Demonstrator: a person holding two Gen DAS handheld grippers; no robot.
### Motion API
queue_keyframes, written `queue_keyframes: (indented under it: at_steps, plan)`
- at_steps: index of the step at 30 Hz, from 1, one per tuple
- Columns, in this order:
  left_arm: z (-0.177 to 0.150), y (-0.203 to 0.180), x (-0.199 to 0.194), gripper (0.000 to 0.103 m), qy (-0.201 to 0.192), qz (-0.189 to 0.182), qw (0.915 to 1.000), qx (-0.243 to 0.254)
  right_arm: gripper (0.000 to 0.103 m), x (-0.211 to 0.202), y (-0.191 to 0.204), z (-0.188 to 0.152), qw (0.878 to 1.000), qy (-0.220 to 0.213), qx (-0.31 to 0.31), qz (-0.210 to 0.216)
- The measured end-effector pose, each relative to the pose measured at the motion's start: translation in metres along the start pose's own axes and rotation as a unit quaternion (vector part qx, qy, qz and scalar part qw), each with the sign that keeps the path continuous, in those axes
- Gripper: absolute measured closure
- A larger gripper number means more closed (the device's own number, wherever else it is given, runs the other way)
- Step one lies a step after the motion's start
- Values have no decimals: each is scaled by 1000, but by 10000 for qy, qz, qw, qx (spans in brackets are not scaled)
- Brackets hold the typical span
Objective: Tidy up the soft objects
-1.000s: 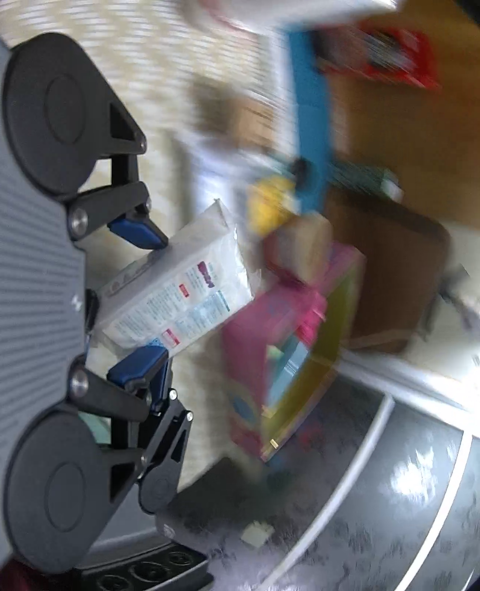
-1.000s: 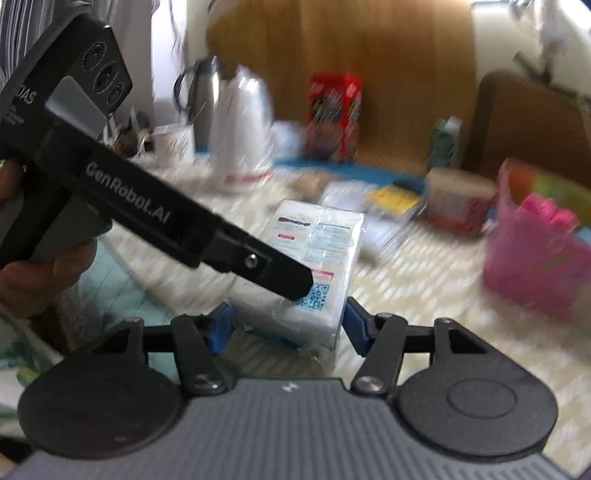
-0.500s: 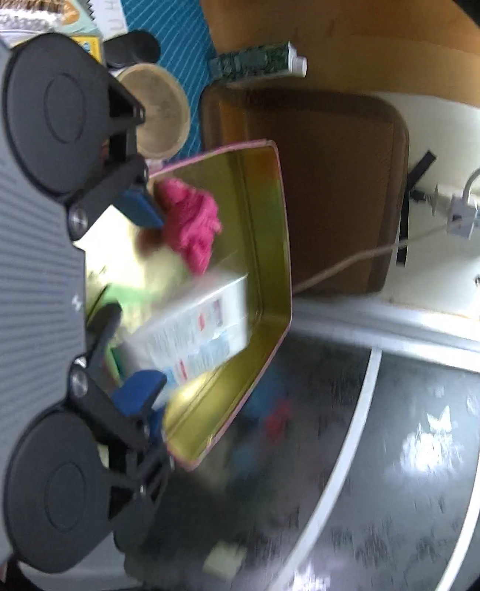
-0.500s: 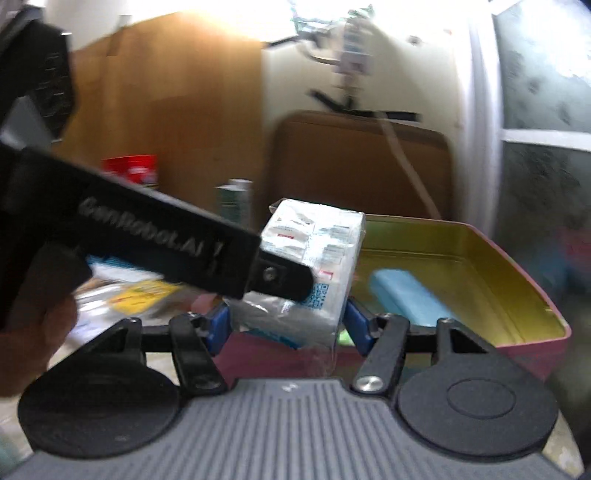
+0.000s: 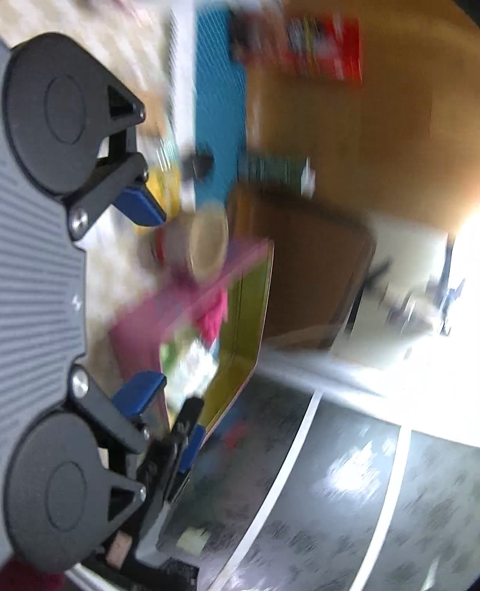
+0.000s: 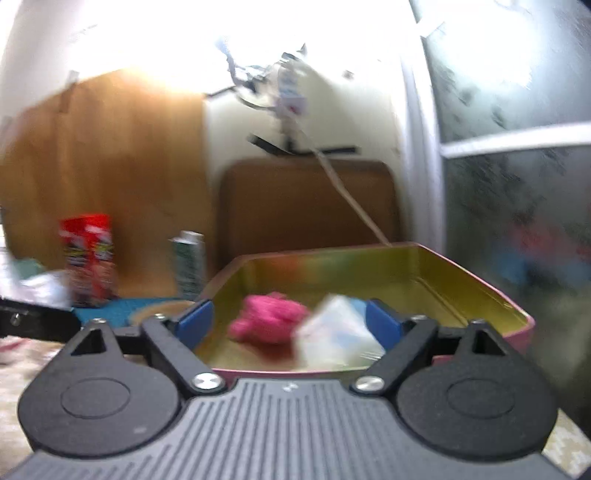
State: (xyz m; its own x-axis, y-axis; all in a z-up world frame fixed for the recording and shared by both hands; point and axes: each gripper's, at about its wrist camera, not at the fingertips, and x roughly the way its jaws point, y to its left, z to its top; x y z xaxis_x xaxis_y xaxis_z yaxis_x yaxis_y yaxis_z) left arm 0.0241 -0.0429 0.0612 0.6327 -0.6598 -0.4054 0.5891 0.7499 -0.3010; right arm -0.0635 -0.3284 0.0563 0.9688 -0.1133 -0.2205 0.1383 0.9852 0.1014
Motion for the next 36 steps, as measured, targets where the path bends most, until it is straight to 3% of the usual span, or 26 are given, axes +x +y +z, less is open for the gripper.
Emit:
queue_keyframes:
  at_steps: [2, 5, 7, 10, 12, 14, 16, 18, 20, 21, 24, 26, 29, 36]
  plan:
    - [-11, 31, -23, 17, -18, 461, 9985, -293, 50, 3, 19, 4, 9986, 133, -71, 516]
    - [-28, 68, -43, 17, 56, 923, 9929, -754, 69, 16, 67, -1, 9856, 692, -404, 1487]
    - [-37, 84, -49, 17, 112, 1264, 9882, -853, 68, 27, 100, -8, 9773, 899, -702, 1787]
    - [-48, 94, -56, 17, 165, 1940, 9791, -584, 65, 49, 139, -12, 9668, 1134, -920, 2097]
    - [-51, 100, -57, 16, 220, 2402, 9697, -391, 58, 63, 155, -14, 9636, 1284, -911, 2161]
    - [-54, 108, -54, 16, 280, 2709, 9616, -338, 45, 74, 172, -18, 9632, 1347, -966, 2115]
    - [-58, 120, -53, 17, 451, 2868, 9557, -483, 40, 82, 185, -21, 9636, 1351, -1083, 2038]
    - [-59, 123, -55, 11, 397, 2801, 9575, -560, 33, 86, 195, -24, 9630, 1361, -1204, 1988]
    - [-58, 120, -50, 10, 512, 2899, 9547, -442, 16, 92, 203, -27, 9637, 1312, -1337, 1902]
    - [-58, 118, -46, 10, 573, 2972, 9524, -350, 14, 96, 208, -30, 9633, 1313, -1424, 1860]
    - [-59, 114, -43, 9, 676, 3108, 9479, -200, 15, 110, 218, -40, 9573, 1559, -1599, 1835]
    - [-61, 115, -45, 9, 677, 3102, 9480, -208, 29, 111, 222, -41, 9544, 1588, -1757, 1815]
    - [-62, 112, -45, 8, 694, 3126, 9472, -190, 42, 108, 224, -43, 9534, 1564, -1863, 1786]
    - [-61, 114, -45, 4, 716, 3160, 9458, -236, 47, 84, 219, -49, 9540, 1392, -1863, 1893]
